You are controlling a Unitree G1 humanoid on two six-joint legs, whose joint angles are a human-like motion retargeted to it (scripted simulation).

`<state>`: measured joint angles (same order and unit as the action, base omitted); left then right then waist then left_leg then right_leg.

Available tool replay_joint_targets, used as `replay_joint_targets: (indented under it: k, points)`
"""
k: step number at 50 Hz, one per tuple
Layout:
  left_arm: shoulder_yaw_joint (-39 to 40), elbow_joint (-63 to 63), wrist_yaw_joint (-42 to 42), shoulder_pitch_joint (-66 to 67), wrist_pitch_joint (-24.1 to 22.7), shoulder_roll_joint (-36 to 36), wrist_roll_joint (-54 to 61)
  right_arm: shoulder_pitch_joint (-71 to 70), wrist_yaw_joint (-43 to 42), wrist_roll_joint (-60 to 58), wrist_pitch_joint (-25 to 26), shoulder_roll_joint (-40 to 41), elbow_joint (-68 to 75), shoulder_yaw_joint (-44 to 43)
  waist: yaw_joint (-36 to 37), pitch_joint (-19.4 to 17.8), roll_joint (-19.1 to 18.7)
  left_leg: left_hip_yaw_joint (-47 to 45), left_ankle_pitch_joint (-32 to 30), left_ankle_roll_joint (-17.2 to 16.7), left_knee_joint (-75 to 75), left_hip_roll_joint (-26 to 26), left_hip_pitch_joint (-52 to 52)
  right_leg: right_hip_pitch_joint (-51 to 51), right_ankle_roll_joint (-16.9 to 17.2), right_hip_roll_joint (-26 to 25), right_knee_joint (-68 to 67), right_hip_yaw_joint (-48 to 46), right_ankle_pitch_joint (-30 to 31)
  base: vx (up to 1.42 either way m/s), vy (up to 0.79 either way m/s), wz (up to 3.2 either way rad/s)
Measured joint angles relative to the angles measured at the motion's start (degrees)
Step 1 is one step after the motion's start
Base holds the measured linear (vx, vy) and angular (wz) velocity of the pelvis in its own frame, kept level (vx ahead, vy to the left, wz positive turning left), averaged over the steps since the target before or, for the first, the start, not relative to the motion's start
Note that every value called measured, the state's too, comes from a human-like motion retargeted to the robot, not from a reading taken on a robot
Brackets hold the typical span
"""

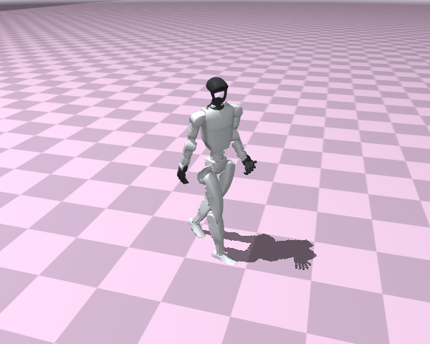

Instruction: Walk run

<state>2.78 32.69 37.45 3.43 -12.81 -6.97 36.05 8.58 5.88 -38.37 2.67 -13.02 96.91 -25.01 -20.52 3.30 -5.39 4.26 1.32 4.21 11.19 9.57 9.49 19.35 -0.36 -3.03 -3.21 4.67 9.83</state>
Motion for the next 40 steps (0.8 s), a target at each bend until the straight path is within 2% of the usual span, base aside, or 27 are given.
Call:
replay_joint_targets:
  k: [2, 4, 5, 6, 7, 8, 12, 15, 18, 22, 23, 25, 28, 30, 31, 32, 35, 37, 38, 40]
  points:
    - [-0.80, 0.82, -0.55, 1.00, -0.16, -1.01, -0.33, -1.25, 0.45, 3.00, 1.22, -1.41, -0.04, -1.21, 0.77, 0.32, -0.88, -1.23, -9.19, -5.53, 5.24, -1.59, -1.35, -1.46, -1.10, 0.38, -0.79, -1.82, -2.18, 0.85, -0.14, 0.89]
    - [-1.98, 0.73, -1.63, 1.79, -0.86, -1.30, -0.37, -2.71, 0.87, 5.88, 1.33, -2.24, -0.65, -1.81, 1.03, 0.60, -0.12, -2.57, -17.10, -11.85, 12.79, -1.67, -3.95, -3.82, -2.65, 2.26, -1.19, -5.40, -4.23, 0.72, -0.09, 0.83]
    - [-2.47, 0.39, -1.87, 1.94, -1.21, -1.13, -0.39, -3.54, 0.91, 7.36, 1.11, -2.46, -1.17, -1.91, 1.50, 0.79, 0.72, -4.24, -19.90, -14.99, 17.12, -1.53, -5.62, -4.91, -3.08, 3.77, -1.42, -8.36, -5.13, 0.73, -0.10, 0.83]
    - [-2.63, 0.03, -1.09, 1.81, -1.14, -0.69, -0.78, -4.25, 0.58, 8.77, 0.72, -2.41, -1.92, -1.88, 1.69, 1.19, 1.30, -6.21, -22.15, -17.51, 21.22, -1.83, -7.61, -5.82, -3.54, 4.09, -1.74, -6.68, -6.56, 0.56, -0.08, 1.02]
    - [-2.67, -0.20, -0.14, 1.58, -0.95, -0.20, -1.28, -5.00, 0.24, 10.14, 0.33, -2.37, -2.59, -1.75, 1.72, 1.52, 1.79, -7.90, -23.53, -18.88, 25.41, -2.50, -9.72, -6.72, -4.02, 4.48, -1.98, -6.20, -7.76, 0.41, -0.09, 1.37]
    - [-2.50, -0.18, 1.15, 1.19, -0.52, 0.40, -2.00, -5.84, -0.11, 11.45, -0.04, -2.35, -3.08, -1.45, 1.45, 1.71, 2.11, -9.03, -23.18, -17.94, 29.80, -3.90, -12.06, -7.61, -4.56, 5.00, -2.05, -8.15, -8.50, 0.62, -0.17, 1.45]
    - [-2.53, 0.14, 3.53, 0.40, 0.86, 1.54, -4.91, -9.83, -0.25, 13.91, -0.29, -3.02, -4.43, 0.51, 4.26, 2.39, 4.17, -14.58, -13.10, -9.29, 38.33, -8.27, -20.96, -11.95, -6.28, 5.46, -0.81, -13.21, -10.47, 0.60, -0.19, 1.05]
    - [-2.98, -0.14, 2.68, 0.38, -0.12, 1.16, -5.45, -12.39, -0.27, 11.83, -0.30, -3.28, -6.96, 0.91, 7.72, 2.19, 4.82, -18.46, -6.06, -4.98, 35.94, -9.98, -26.85, -14.46, -6.50, 4.48, 0.42, -15.69, -11.31, 0.55, -0.13, 0.62]
    - [-2.50, -0.50, 3.10, 0.91, -0.02, 0.27, -5.33, -14.29, -1.12, 10.36, -1.31, -4.18, -9.64, 2.79, 10.79, 1.93, 4.53, -22.69, -1.25, -3.16, 26.87, -11.61, -31.39, -16.67, -6.53, 2.78, 1.05, -18.13, -12.80, 0.49, -0.08, 0.55]
    - [-1.13, -0.52, 3.93, 1.85, 0.56, -0.49, -5.14, -17.16, -2.55, 8.62, -1.80, -5.83, -11.58, 5.35, 14.69, 0.60, 4.11, -26.74, 0.62, -0.67, 9.71, -10.44, -34.70, -19.95, -6.87, -0.15, 1.49, -20.55, -14.77, 0.53, -0.07, 0.40]
    - [-0.78, -0.43, 3.75, 2.14, 0.50, -0.61, -5.08, -17.88, -2.78, 8.04, -1.66, -6.12, -11.82, 5.66, 15.27, 0.18, 4.12, -27.02, 1.31, 0.68, 5.58, -9.02, -34.90, -20.91, -6.88, -0.63, 1.54, -21.31, -15.13, 0.48, -0.06, 0.60]
    - [0.03, -0.21, 3.11, 2.97, 0.18, -0.91, -5.12, -19.15, -3.05, 6.83, -1.41, -6.47, -12.07, 6.06, 15.23, -0.35, 5.03, -32.52, 0.07, 6.50, -0.87, -6.71, -34.33, -22.76, -6.40, -0.19, 1.54, -23.52, -15.44, 0.71, -0.05, 0.74]
    - [2.12, 0.11, 1.99, 5.19, -0.55, -1.25, -5.24, -20.36, -2.80, 5.29, -1.21, -5.77, -11.71, 7.07, 16.66, -0.51, 7.00, -38.47, -5.82, 10.11, -5.19, -5.30, -31.06, -25.26, -4.69, 0.69, -0.21, -23.72, -14.86, 0.66, -0.05, 0.11]
    - [3.60, 0.35, 1.97, 7.32, -0.79, -1.50, -5.21, -19.99, -2.31, 4.05, -1.26, -4.71, -11.81, 7.23, 17.90, 0.29, 7.83, -39.45, -7.04, 10.74, -6.36, -4.73, -29.24, -26.40, -2.96, 1.24, -2.03, -23.42, -12.69, 1.06, -0.01, -0.28]
    - [4.72, 0.73, 2.06, 8.13, -0.62, -1.51, -4.92, -19.28, -2.27, 3.06, -1.50, -3.69, -12.13, 7.21, 18.30, 0.81, 8.44, -34.32, -5.68, 10.77, -6.76, -3.48, -28.93, -26.80, -2.25, 1.72, -3.13, -23.23, -9.99, 0.86, -0.07, -0.25]
    - [5.72, 1.11, 1.99, 8.82, -0.43, -1.48, -4.64, -18.42, -2.39, 2.19, -1.91, -2.68, -12.38, 7.23, 18.35, 1.29, 8.80, -31.68, -4.61, 10.70, -6.94, -2.79, -28.37, -27.03, -1.37, 2.29, -4.58, -23.48, -6.69, 0.66, -0.02, 0.05]
    - [7.33, 1.70, 0.29, 9.78, -0.55, -0.94, -4.51, -14.88, -4.51, 1.01, -4.69, -0.08, -12.09, 7.93, 18.13, 1.73, 7.36, -34.27, -2.64, 10.57, -7.00, -3.89, -25.06, -26.66, 1.48, 3.78, -11.85, -25.47, 7.37, 0.85, 0.11, 0.33]
    - [6.92, 0.76, -0.95, 10.11, -2.10, -0.48, -5.09, -12.77, -5.51, 0.34, -6.20, 0.59, -10.77, 8.63, 18.28, 1.62, 5.13, -32.75, -1.02, 10.62, -7.71, -5.05, -22.29, -24.95, -0.10, 3.73, -19.34, -27.44, 13.45, 0.74, 0.07, 0.59]
    - [6.69, 0.31, -1.23, 10.02, -2.64, -0.34, -5.21, -11.80, -5.50, -0.32, -6.38, 0.60, -9.99, 8.94, 18.31, 1.65, 4.13, -30.90, -0.08, 10.49, -7.61, -5.49, -21.29, -23.69, -1.99, 3.84, -23.81, -28.72, 15.28, 0.60, 0.08, 0.78]
    - [6.44, 0.05, -1.09, 8.89, -2.49, -0.33, -4.68, -9.85, -4.98, -2.40, -5.33, 0.51, -8.69, 8.92, 18.49, 2.07, 2.48, -29.40, 1.12, 10.19, -7.25, -6.28, -19.99, -19.59, -3.60, 3.47, -32.16, -27.52, 13.21, 0.62, 0.10, 0.93]
